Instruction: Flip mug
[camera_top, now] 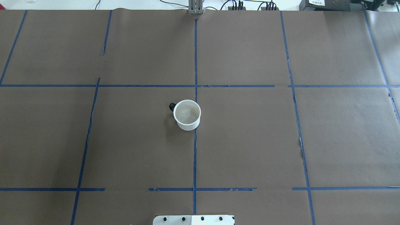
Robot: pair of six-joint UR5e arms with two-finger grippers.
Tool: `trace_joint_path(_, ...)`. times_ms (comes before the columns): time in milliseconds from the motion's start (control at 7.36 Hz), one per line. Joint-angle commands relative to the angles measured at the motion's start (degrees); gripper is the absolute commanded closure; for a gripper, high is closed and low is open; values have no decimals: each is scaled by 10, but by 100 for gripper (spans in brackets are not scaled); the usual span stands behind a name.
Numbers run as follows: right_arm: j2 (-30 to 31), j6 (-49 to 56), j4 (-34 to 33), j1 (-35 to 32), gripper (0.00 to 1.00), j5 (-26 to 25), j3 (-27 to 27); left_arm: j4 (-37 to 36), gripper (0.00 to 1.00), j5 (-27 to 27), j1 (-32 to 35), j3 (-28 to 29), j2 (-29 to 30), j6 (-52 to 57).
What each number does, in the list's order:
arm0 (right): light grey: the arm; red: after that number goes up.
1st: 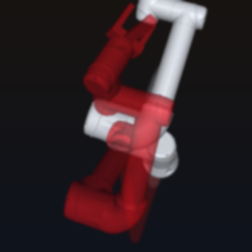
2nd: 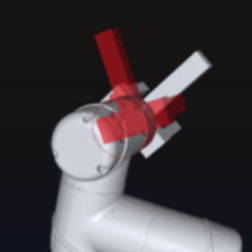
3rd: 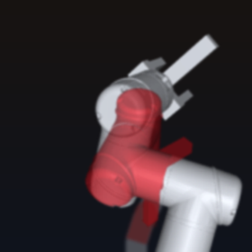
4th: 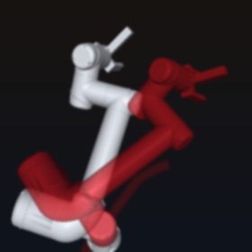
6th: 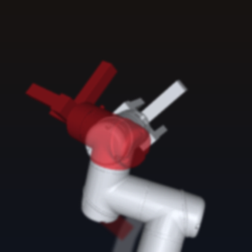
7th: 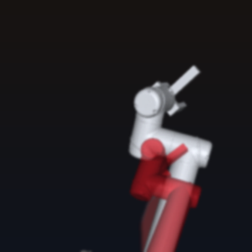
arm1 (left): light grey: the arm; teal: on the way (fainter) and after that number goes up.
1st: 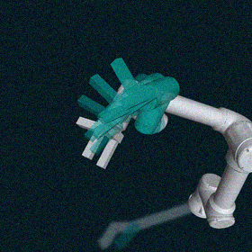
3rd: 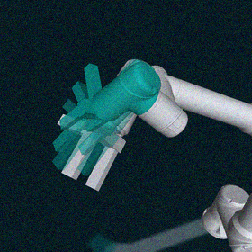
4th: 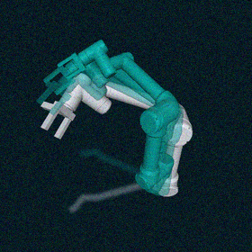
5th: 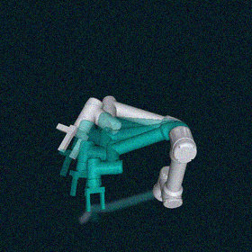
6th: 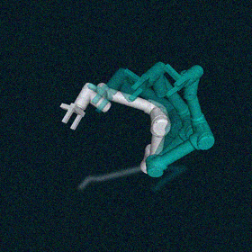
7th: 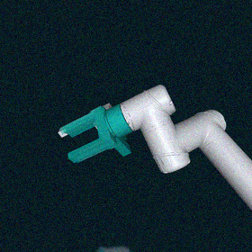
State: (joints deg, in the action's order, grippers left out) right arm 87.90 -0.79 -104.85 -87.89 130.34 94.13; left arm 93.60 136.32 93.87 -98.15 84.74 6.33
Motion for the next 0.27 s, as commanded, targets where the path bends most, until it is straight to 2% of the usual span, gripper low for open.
trace_joint_path(0,0,0,0,0,0,0,0,0,0,0,0,0,0,2)
trace_joint_path(136,0,0,0,0,0,0,0,0,0,-1,0,-2,0,3)
